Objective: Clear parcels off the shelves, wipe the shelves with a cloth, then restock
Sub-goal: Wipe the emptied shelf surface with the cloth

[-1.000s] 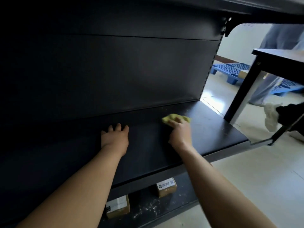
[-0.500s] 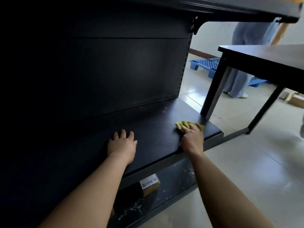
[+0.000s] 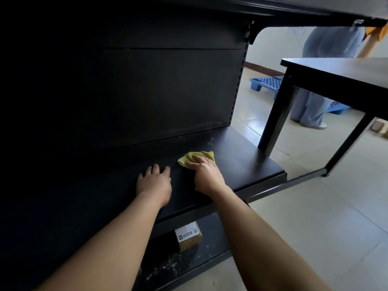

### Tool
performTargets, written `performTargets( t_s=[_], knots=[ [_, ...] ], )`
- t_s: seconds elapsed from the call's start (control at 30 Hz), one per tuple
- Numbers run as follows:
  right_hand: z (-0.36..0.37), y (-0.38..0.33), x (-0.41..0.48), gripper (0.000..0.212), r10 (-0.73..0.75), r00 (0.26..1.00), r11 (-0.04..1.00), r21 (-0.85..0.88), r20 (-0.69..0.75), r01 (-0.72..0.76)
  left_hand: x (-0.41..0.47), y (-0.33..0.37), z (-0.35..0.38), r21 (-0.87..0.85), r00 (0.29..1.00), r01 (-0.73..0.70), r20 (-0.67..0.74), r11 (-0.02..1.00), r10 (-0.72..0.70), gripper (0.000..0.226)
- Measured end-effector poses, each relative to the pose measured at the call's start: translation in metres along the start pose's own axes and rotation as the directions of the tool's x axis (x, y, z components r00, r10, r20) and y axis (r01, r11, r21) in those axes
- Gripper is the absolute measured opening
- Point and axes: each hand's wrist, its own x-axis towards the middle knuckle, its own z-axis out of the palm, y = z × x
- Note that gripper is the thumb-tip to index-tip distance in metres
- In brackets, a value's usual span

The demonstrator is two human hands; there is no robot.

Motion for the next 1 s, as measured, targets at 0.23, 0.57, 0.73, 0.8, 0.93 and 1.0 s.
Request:
performTargets(
  t_s=[0.23, 0.57, 0.73, 0.8, 0.93, 1.0],
  knots=[
    [-0.02, 0.059, 0.01, 0.079, 0.173, 0.985, 0.981, -0.088, -0.016, -0.174, 0.011, 0.049, 0.0, -0.032, 0.997, -0.072, -0.039, 0.997, 0.071, 0.047],
    [-0.061, 0.152, -0.026, 0.063, 0.503, 0.857, 0.863, 0.018, -0.116, -0.504, 0.013, 0.067, 0.005, 0.003, 1.0, 0.013, -0.005, 1.0, -0.013, 0.05],
    [-0.078, 0.187, -0.06, 0.068, 0.57, 0.82, 0.818, 0.121, -0.045, -0.562, 0.012, 0.069, 0.004, -0.018, 1.0, 0.026, 0.013, 0.999, -0.026, 0.05],
    [-0.081, 0.188, -0.07, 0.066, 0.601, 0.794, 0.797, 0.138, -0.089, -0.588, 0.012, 0.068, 0.004, -0.014, 0.999, 0.029, 0.017, 0.999, -0.028, 0.05],
    [-0.077, 0.154, -0.068, 0.046, 0.501, 0.807, 0.859, 0.065, -0.313, -0.508, 0.01, 0.065, 0.001, -0.038, 0.999, 0.013, 0.03, 0.999, -0.011, 0.051],
    [-0.069, 0.123, -0.055, 0.043, 0.365, 0.876, 0.925, 0.015, -0.315, -0.38, 0.01, 0.062, -0.002, -0.089, 1.0, 0.009, 0.008, 0.996, -0.008, 0.051]
  ],
)
